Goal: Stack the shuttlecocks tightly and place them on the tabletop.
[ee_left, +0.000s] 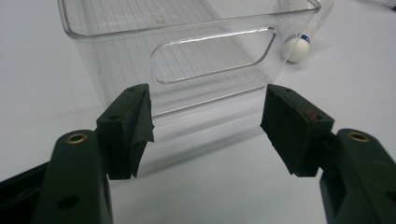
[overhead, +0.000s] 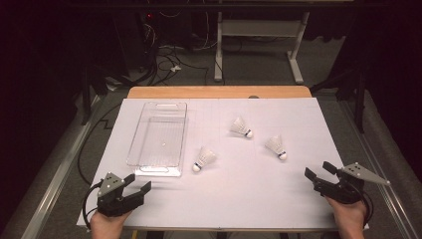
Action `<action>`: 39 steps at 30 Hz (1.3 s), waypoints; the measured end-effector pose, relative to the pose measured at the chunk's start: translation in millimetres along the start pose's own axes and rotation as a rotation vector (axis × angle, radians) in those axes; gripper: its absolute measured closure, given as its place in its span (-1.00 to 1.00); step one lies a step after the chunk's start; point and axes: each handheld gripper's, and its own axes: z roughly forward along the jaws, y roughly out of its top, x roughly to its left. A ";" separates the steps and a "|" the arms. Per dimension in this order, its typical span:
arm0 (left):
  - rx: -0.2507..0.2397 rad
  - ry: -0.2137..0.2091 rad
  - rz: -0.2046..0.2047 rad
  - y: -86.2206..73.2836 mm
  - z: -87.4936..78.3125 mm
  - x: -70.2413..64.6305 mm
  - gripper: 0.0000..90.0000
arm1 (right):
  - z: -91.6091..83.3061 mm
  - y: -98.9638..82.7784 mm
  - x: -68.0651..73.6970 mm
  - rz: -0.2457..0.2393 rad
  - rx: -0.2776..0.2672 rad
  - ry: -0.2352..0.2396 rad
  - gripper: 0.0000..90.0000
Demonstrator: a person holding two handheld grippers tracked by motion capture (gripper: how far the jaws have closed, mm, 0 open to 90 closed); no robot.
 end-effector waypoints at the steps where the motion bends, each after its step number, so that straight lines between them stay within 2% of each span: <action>1: -0.004 0.007 -0.002 0.2 -0.8 -0.4 -0.24 | 0.0 0.0 0.0 0.000 0.000 0.000 -0.48; 4: -0.024 0.009 -0.023 0.5 -3.0 -0.7 -0.25 | 0.4 0.0 0.0 0.001 0.003 0.005 -0.48; 8: -0.017 0.001 -0.028 1.7 -3.0 -2.2 -0.26 | 1.4 0.1 0.5 -0.007 0.006 0.011 -0.47; 14: -0.014 0.003 0.018 7.2 -1.4 -12.3 -0.26 | 0.4 0.0 0.6 -0.003 0.005 0.003 -0.46; 19: -0.008 -0.017 0.053 9.0 1.7 -19.3 -0.25 | 0.6 0.0 1.1 -0.006 0.006 0.004 -0.45; 24: 0.017 -0.041 0.046 10.7 7.0 -22.3 -0.28 | 1.0 0.0 0.6 -0.007 0.007 0.003 -0.45; 30: 0.008 -0.049 0.046 12.0 8.3 -26.4 -0.24 | 1.2 0.0 1.0 -0.007 0.008 0.002 -0.45; 35: 0.009 -0.076 0.040 13.1 10.5 -28.3 -0.24 | 1.8 0.0 1.3 -0.008 0.014 0.001 -0.45; 39: 0.006 -0.088 0.051 14.5 11.7 -33.1 -0.23 | 2.6 -0.1 2.1 -0.006 0.024 0.001 -0.45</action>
